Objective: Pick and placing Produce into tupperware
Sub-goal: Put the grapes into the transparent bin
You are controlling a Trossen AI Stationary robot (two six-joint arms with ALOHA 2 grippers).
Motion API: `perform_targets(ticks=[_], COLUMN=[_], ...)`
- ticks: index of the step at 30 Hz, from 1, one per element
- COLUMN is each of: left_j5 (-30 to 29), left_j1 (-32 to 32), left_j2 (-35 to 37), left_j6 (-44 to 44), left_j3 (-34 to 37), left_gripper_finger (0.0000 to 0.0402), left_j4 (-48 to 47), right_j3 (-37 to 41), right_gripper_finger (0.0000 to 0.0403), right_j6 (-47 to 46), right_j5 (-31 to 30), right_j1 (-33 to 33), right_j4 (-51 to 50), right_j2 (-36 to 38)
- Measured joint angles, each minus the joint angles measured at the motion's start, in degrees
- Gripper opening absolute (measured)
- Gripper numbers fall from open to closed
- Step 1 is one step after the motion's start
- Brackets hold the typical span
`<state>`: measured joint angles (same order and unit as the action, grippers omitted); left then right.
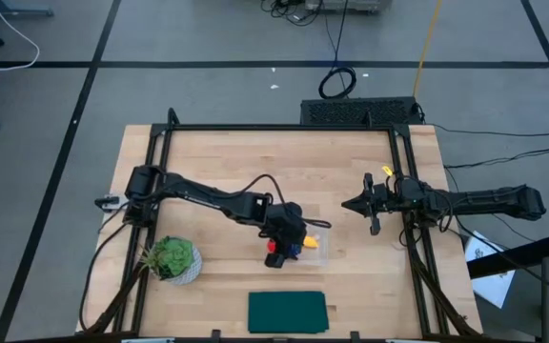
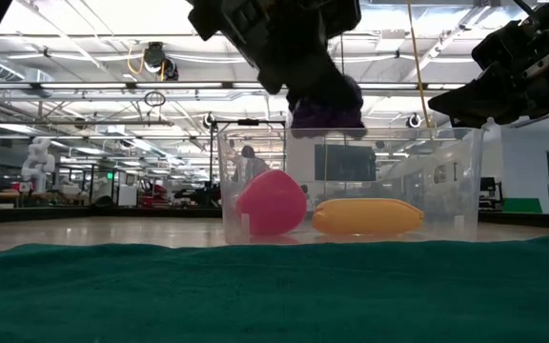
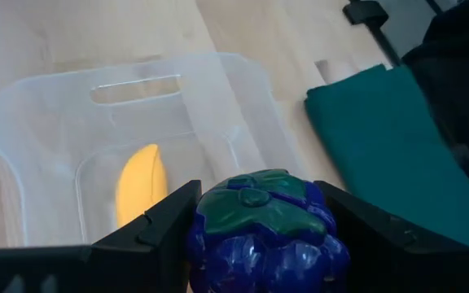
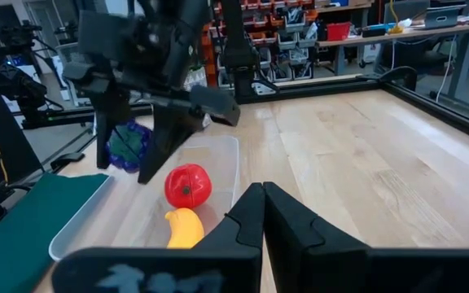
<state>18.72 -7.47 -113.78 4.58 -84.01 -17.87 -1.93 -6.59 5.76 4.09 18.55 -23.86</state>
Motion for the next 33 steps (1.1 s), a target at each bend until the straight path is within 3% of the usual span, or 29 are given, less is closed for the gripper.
perform_targets(ticks=[22, 33], left_j5=[-0.65, 2.32], left_j1=[-0.13, -0.15], left_j2=[-4.74, -4.78], left_j6=[3.31, 7.35], left_j3=[0.04, 0.04], left_gripper_finger=[0.0227, 0.0227], left_j4=[3.60, 4.24], right_j3=[0.00, -0.02], right_gripper_finger=[0.0000, 0.0000], right_j6=[0.20, 0.20], right_j5=[-0.01, -0.02], right_j1=[0.01, 0.00], right_j4=[0.46, 0.48], right_j2=[-0.49, -0.72])
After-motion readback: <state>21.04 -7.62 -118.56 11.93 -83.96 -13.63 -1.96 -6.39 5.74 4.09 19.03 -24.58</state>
